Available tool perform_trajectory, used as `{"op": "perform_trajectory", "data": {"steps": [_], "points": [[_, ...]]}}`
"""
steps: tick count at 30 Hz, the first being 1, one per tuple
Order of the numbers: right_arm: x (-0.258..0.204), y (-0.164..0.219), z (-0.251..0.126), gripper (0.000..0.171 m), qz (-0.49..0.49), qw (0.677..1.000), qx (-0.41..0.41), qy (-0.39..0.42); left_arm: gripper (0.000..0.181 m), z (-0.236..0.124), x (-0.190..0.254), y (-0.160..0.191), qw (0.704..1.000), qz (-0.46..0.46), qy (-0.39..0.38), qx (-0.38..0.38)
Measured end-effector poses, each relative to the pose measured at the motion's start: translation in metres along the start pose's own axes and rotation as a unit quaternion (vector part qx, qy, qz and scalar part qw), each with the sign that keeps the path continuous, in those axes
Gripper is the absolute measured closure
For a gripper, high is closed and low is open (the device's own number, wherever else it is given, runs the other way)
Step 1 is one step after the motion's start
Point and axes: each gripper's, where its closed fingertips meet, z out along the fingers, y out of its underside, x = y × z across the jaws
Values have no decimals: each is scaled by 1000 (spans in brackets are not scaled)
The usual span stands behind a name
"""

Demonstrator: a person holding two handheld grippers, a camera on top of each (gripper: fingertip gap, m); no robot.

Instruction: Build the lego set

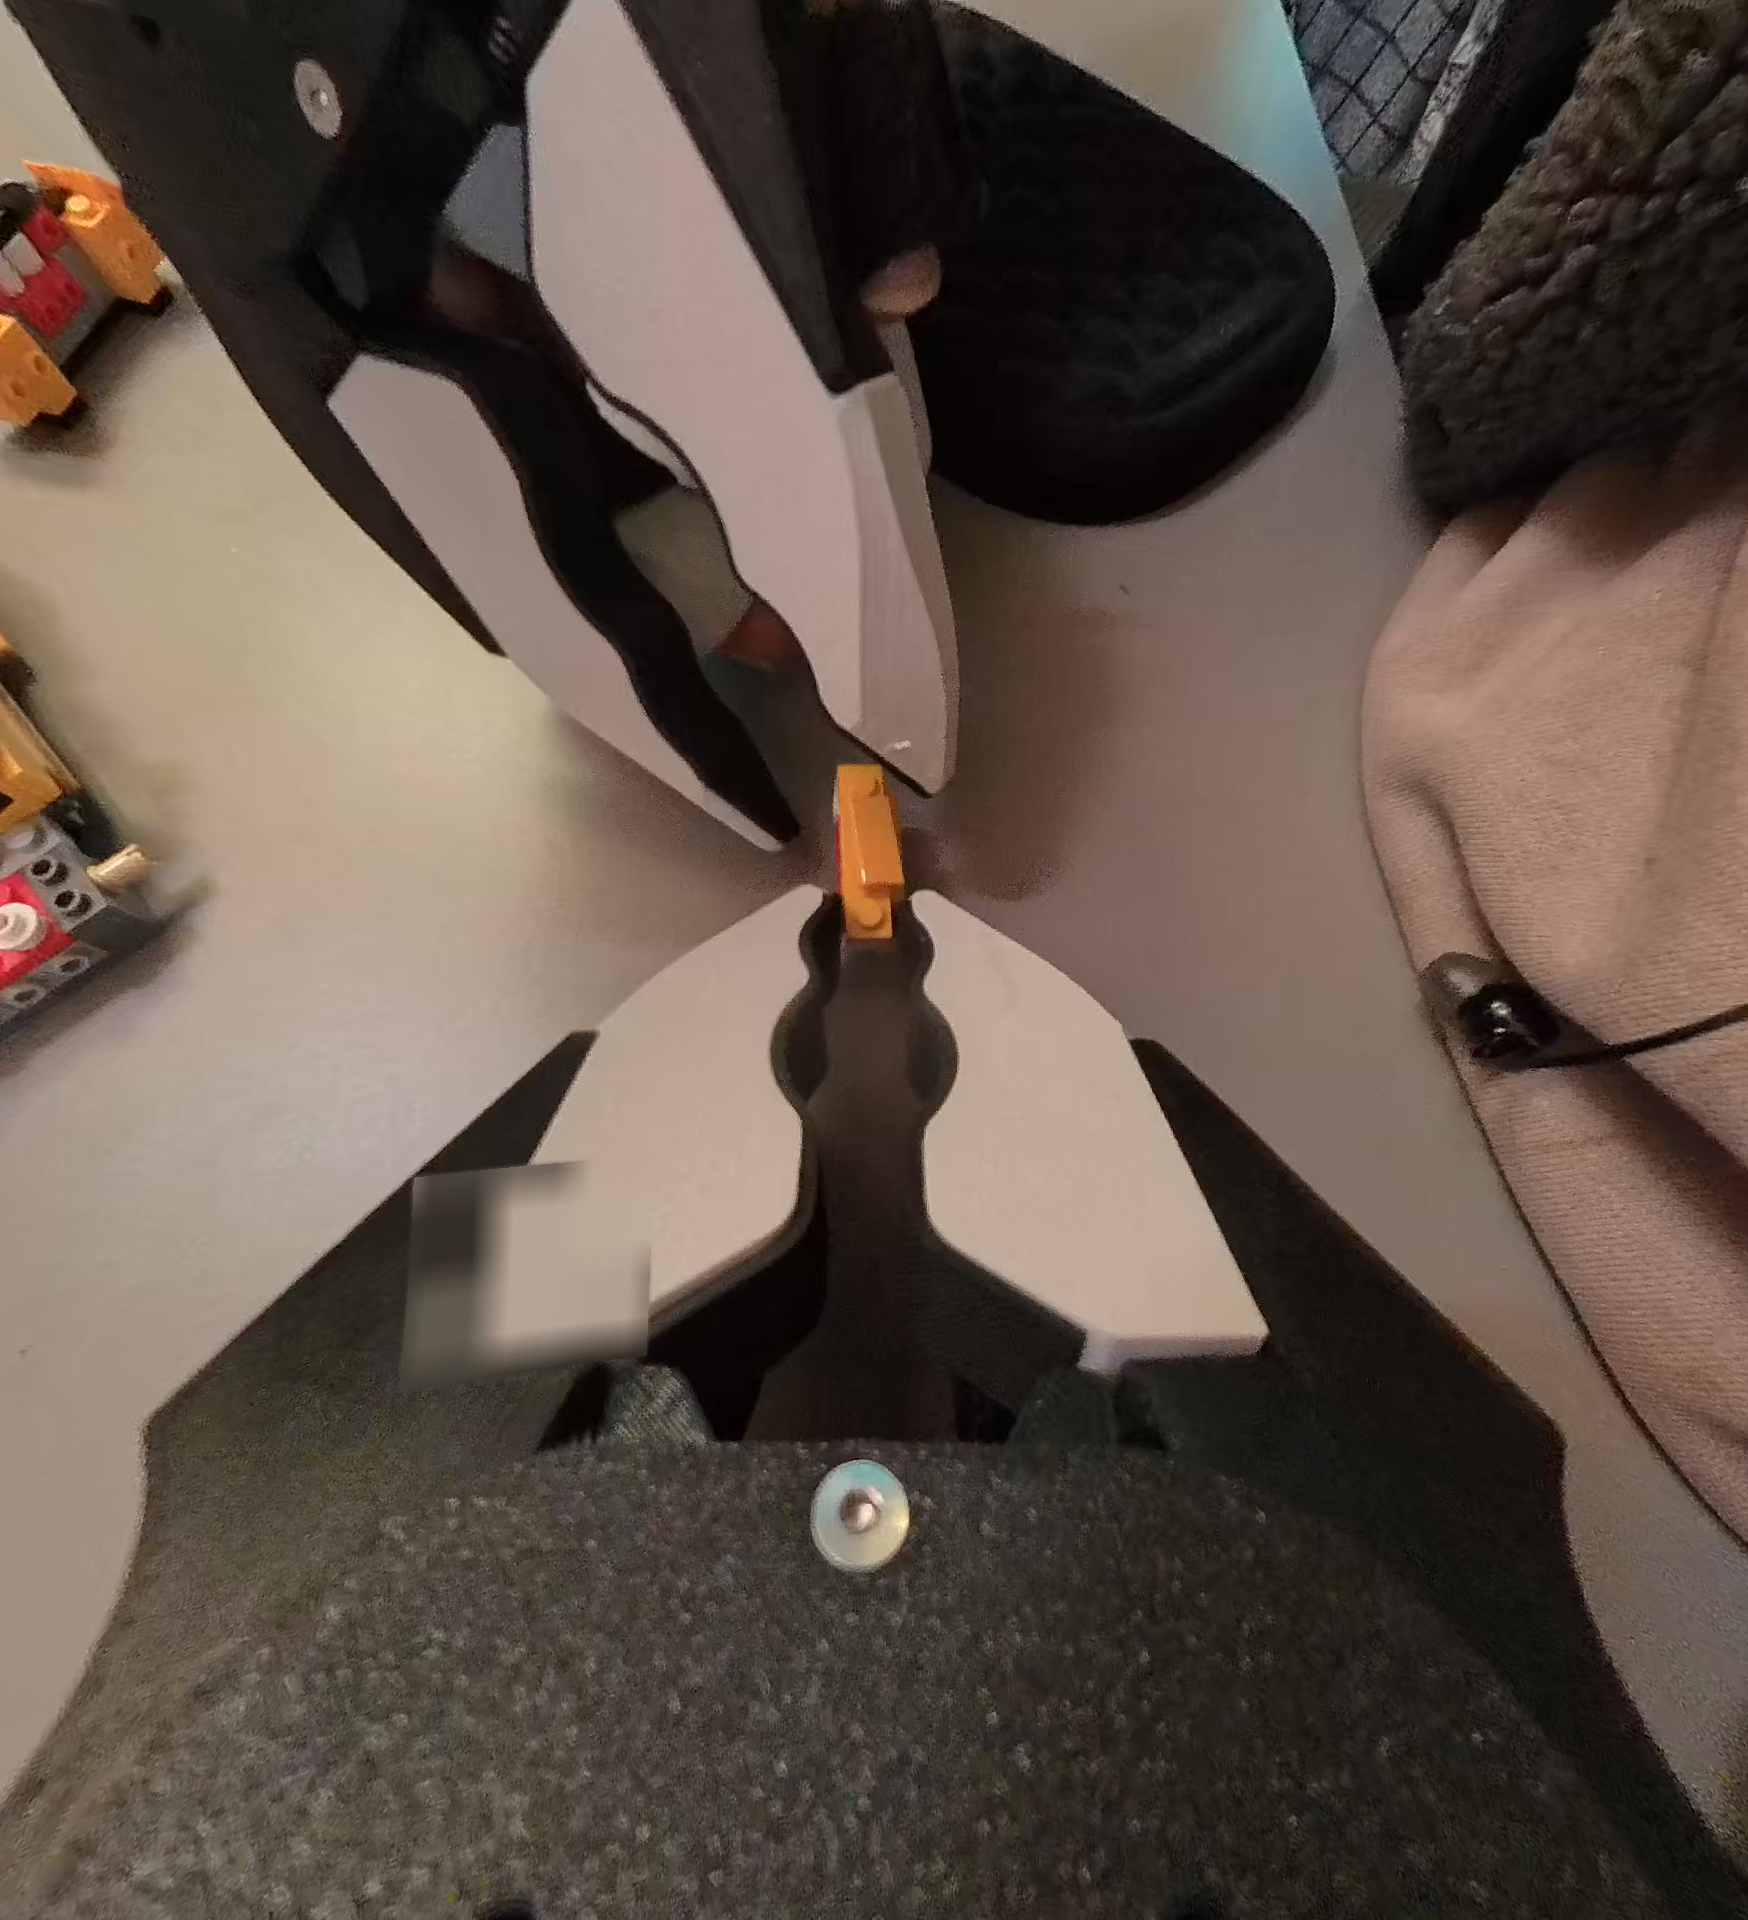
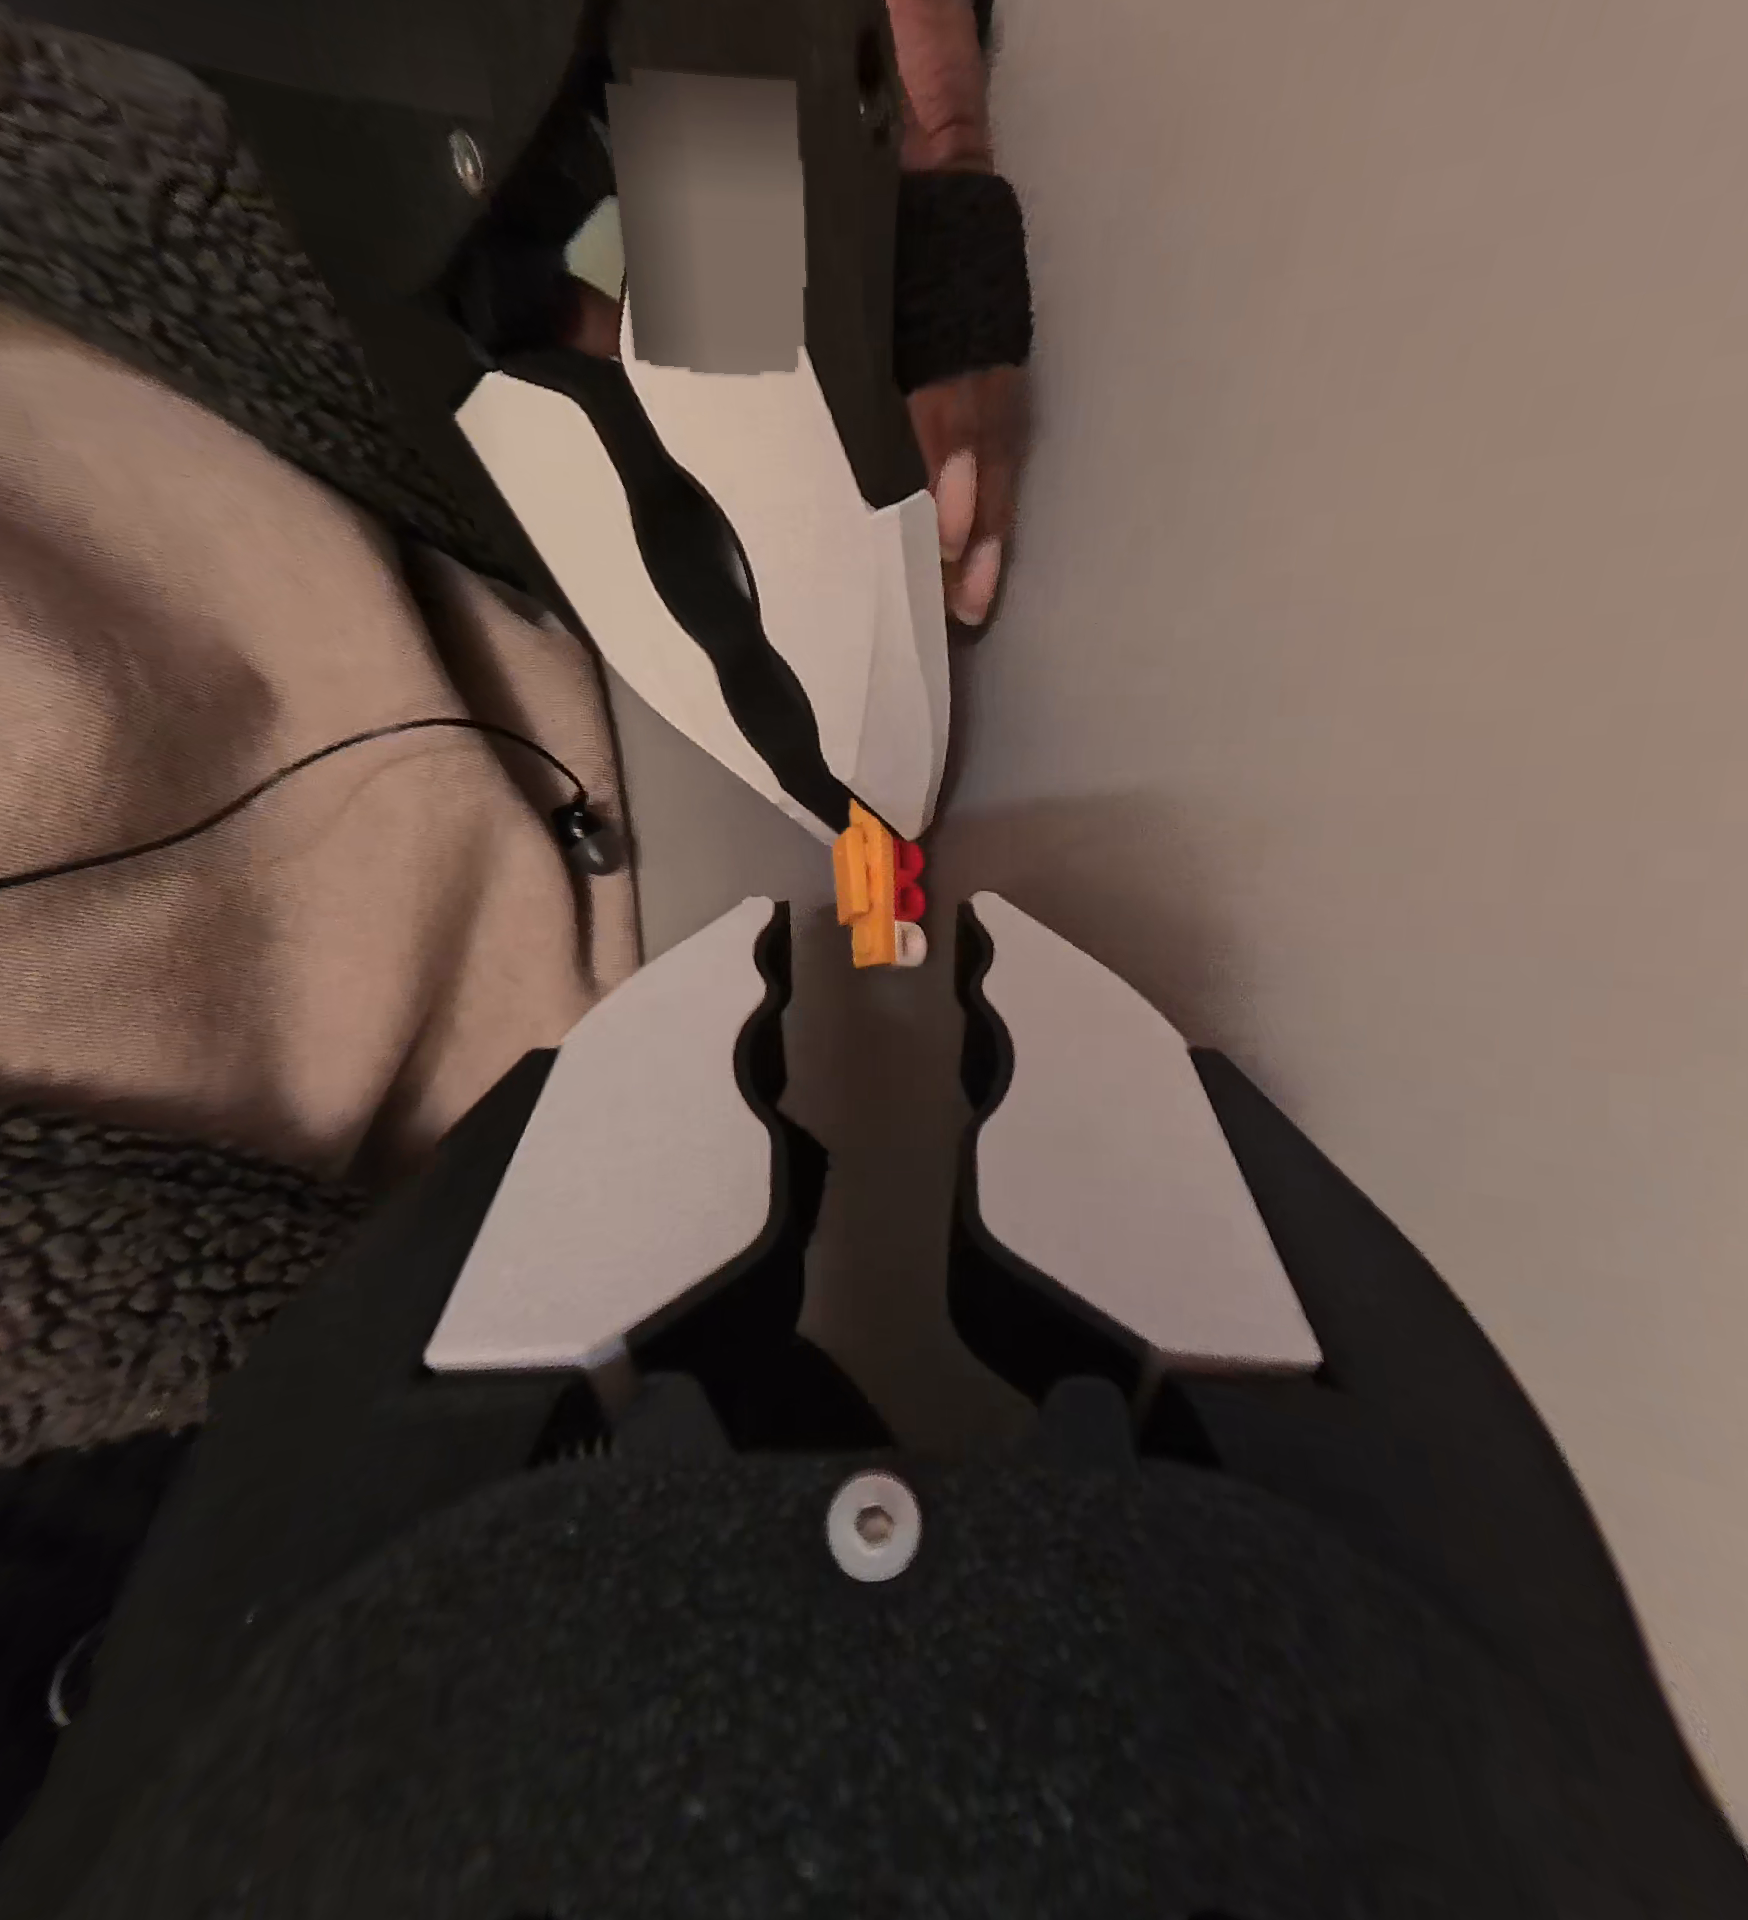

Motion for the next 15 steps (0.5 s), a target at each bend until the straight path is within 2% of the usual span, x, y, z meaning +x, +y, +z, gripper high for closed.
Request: {"op": "perform_trajectory", "data": {"steps": [15], "points": [[-16, -4, 5, 143, 70, 988, -61, -126, 171, -7, 5, -10, 999, 20, 3, 25]]}}
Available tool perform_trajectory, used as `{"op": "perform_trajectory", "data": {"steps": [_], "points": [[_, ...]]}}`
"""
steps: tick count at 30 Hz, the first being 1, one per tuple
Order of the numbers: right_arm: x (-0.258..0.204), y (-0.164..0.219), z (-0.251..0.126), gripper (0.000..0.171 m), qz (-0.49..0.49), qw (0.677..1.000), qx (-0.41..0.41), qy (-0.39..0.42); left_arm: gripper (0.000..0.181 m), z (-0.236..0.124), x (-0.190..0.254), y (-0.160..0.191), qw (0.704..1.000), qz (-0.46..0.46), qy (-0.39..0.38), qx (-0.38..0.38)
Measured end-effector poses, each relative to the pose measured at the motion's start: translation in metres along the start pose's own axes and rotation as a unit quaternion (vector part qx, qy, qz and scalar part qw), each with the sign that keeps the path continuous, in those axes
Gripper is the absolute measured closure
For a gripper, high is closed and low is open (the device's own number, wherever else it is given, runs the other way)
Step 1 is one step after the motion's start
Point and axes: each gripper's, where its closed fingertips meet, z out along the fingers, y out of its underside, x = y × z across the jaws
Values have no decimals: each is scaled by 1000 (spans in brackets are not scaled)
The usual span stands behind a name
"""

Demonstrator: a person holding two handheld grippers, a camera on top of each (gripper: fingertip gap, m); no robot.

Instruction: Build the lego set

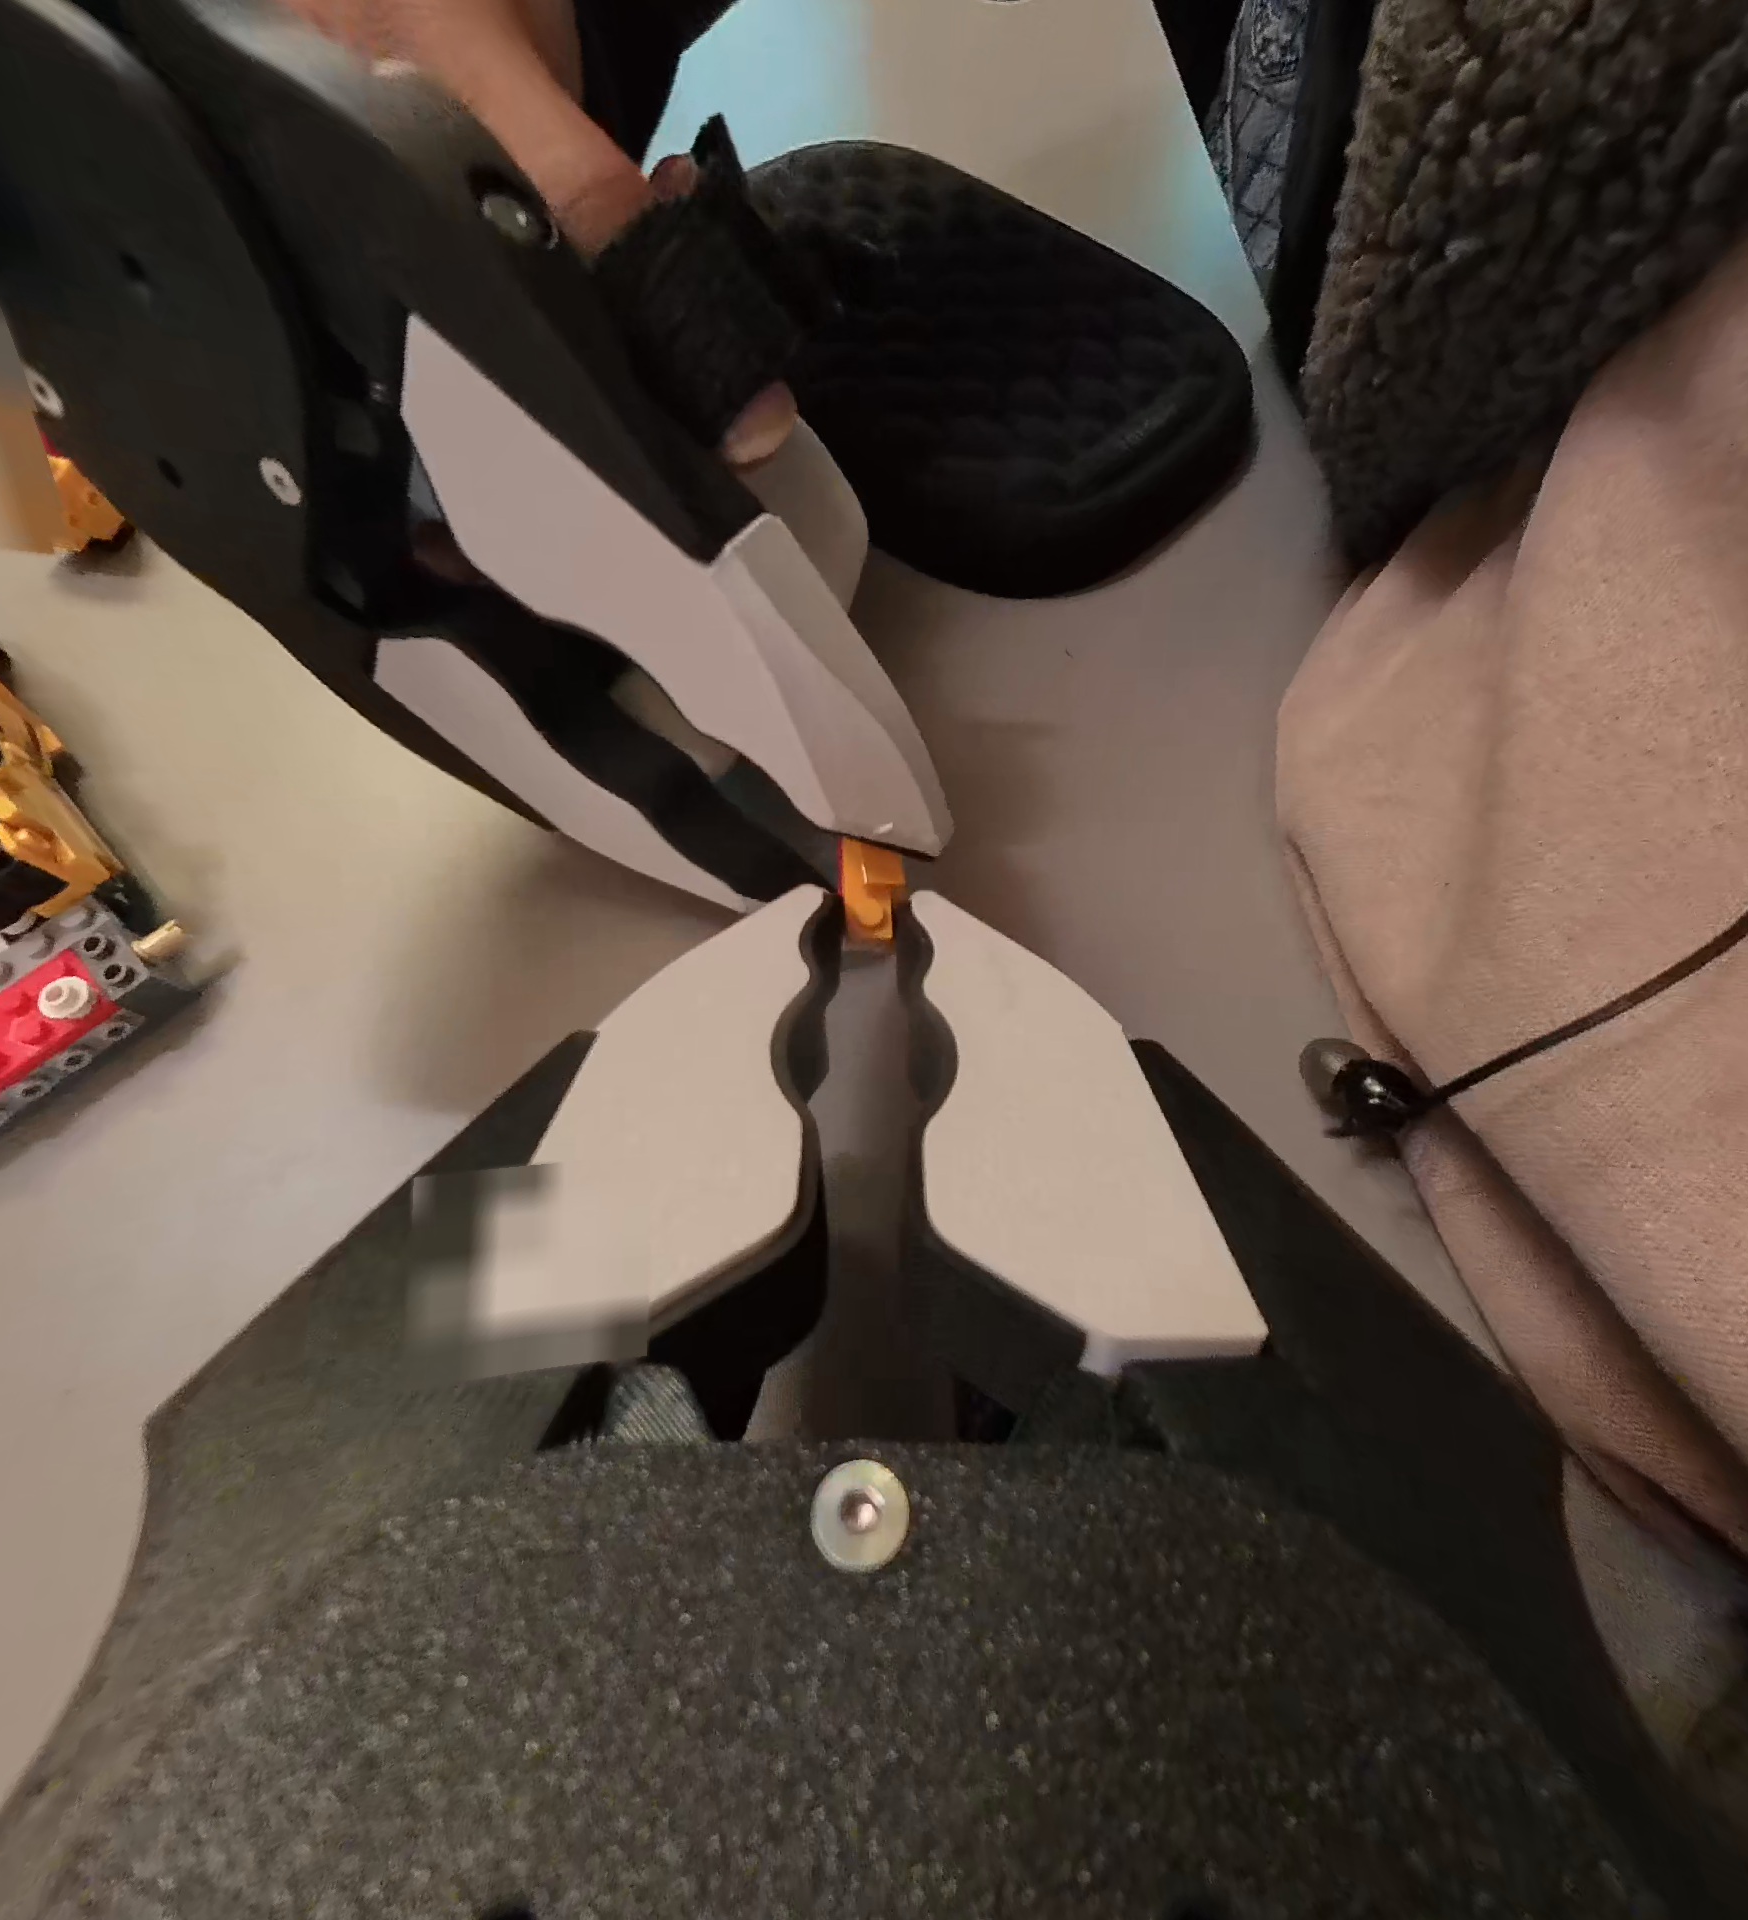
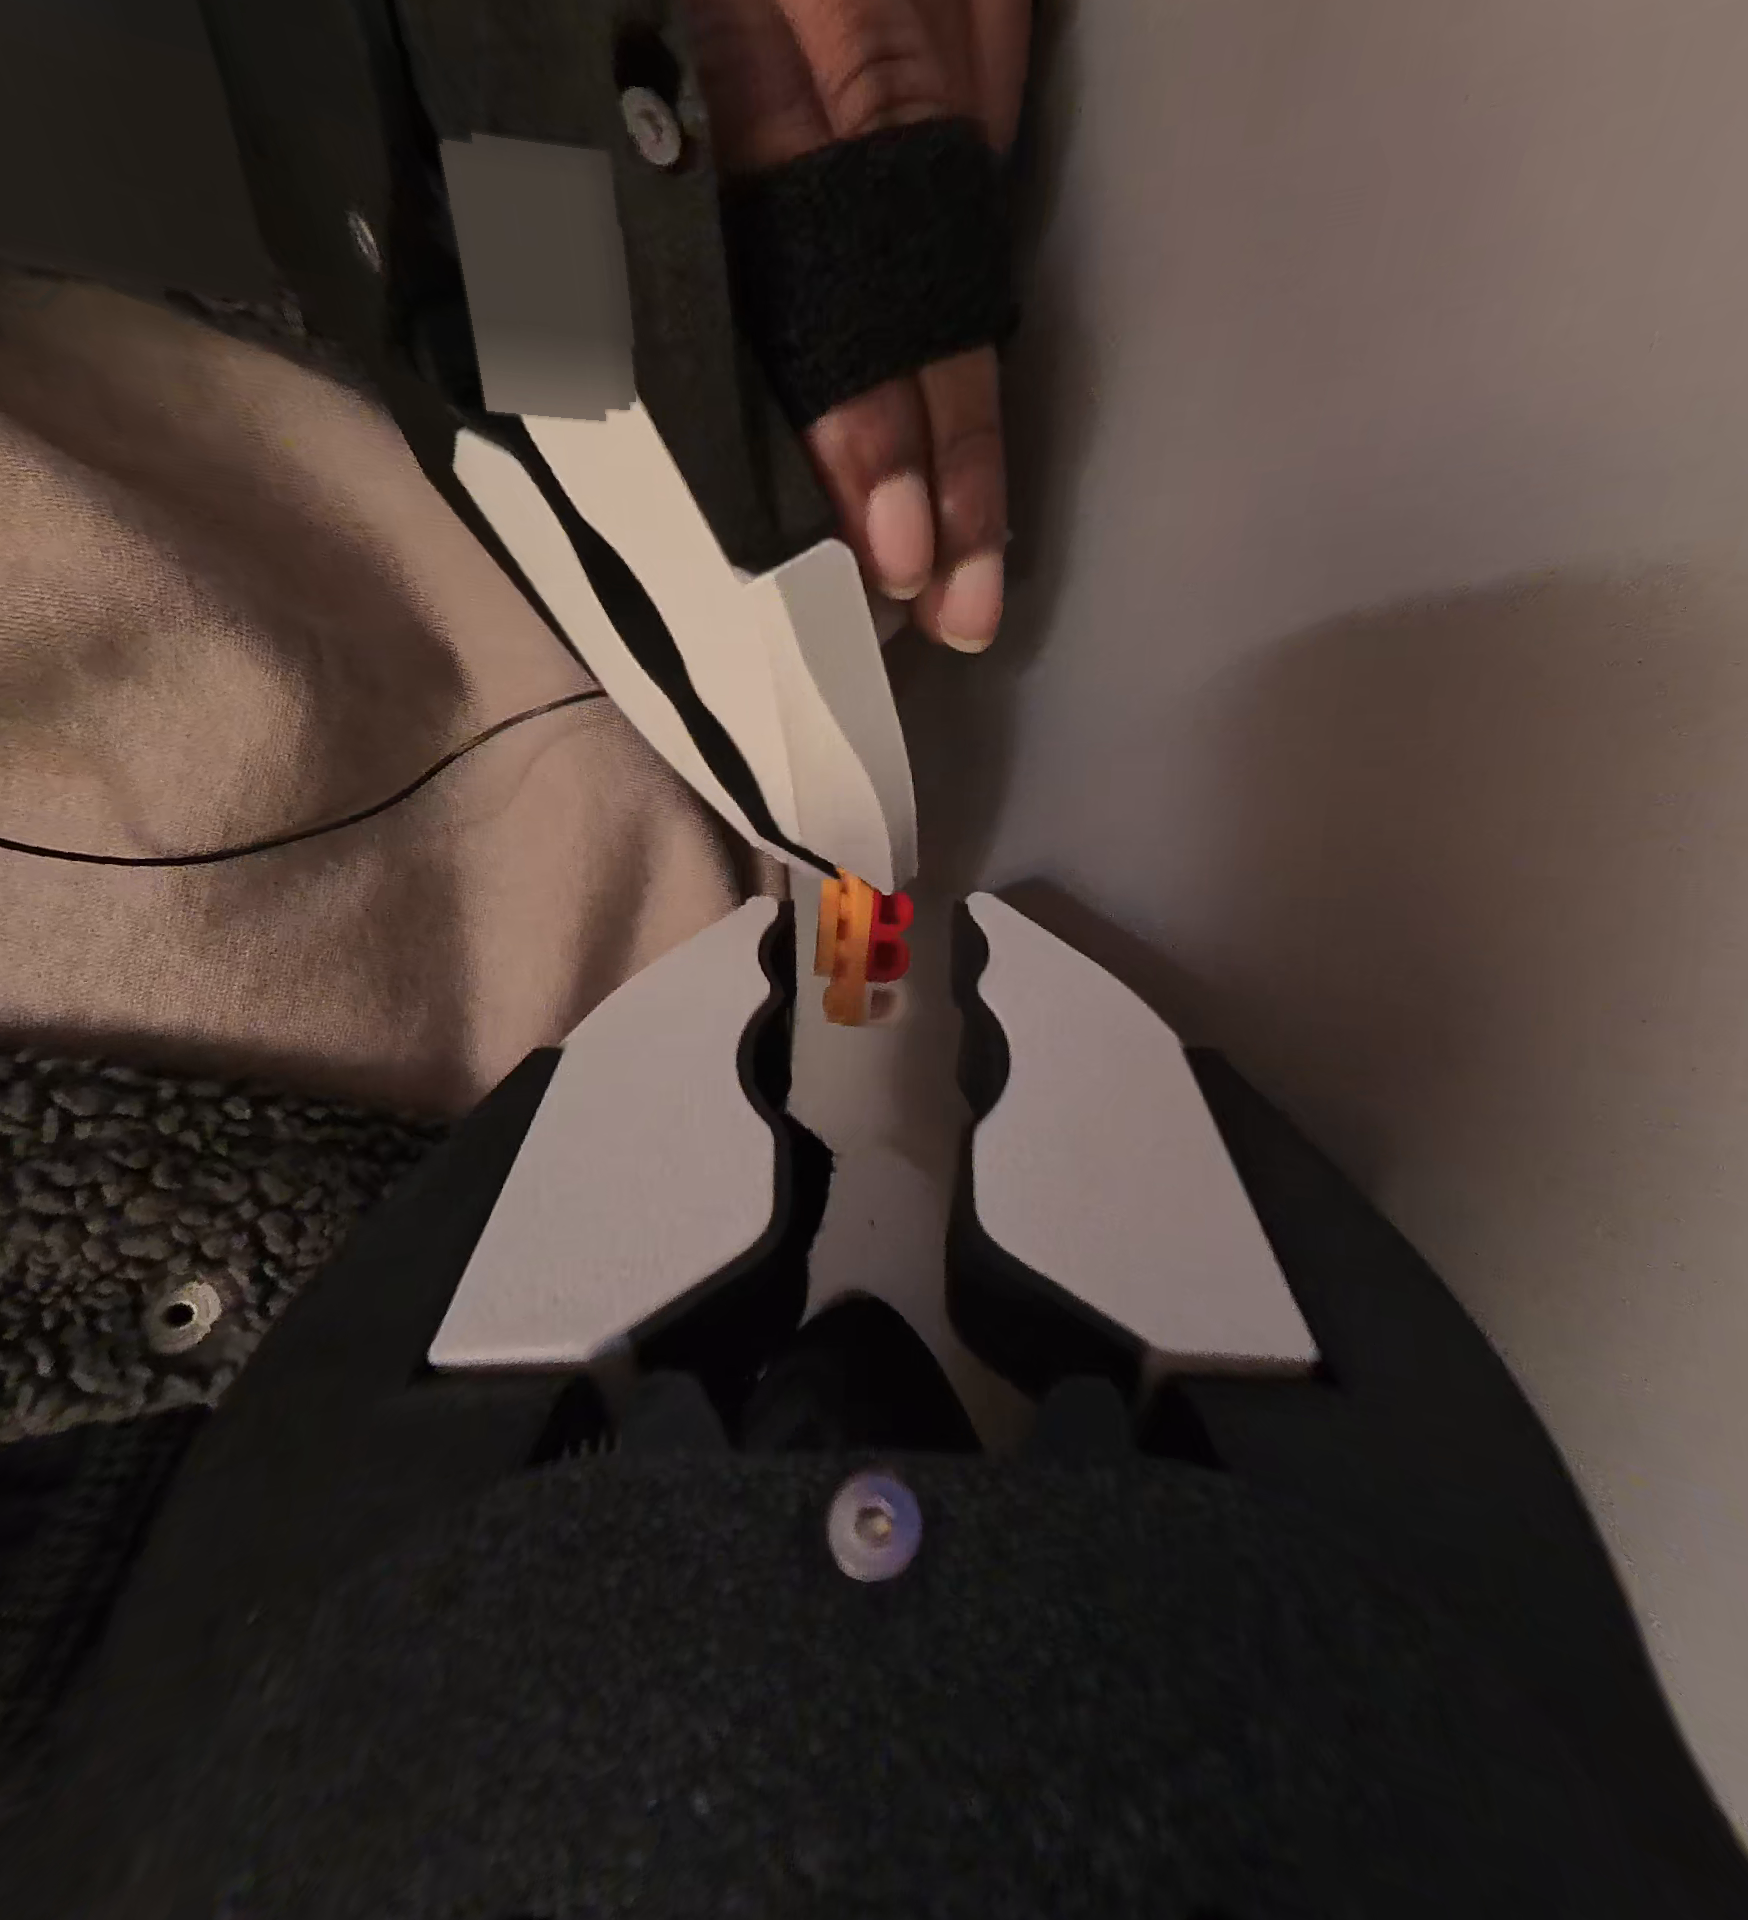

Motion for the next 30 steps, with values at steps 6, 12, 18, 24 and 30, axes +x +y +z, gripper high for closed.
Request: {"op": "perform_trajectory", "data": {"steps": [6, 12, 18, 24, 30], "points": [[-5, 1, 1, 154, 12, 999, -14, -40, 171, -2, -2, -2, 1000, 26, -17, -2], [-7, -2, -3, 154, 0, 999, 5, -45, 171, -5, -4, -7, 997, 60, -41, 7], [-12, -7, -9, 154, -70, 997, 45, 5, 157, -20, -6, -24, 996, -37, 13, 82], [-17, -18, -18, 154, -203, 966, 73, 139, 151, -26, -3, -32, 970, -181, 102, 125], [-8, -22, -19, 154, -301, 907, 61, 289, 168, -27, -10, -29, 977, -164, 60, 119]]}}
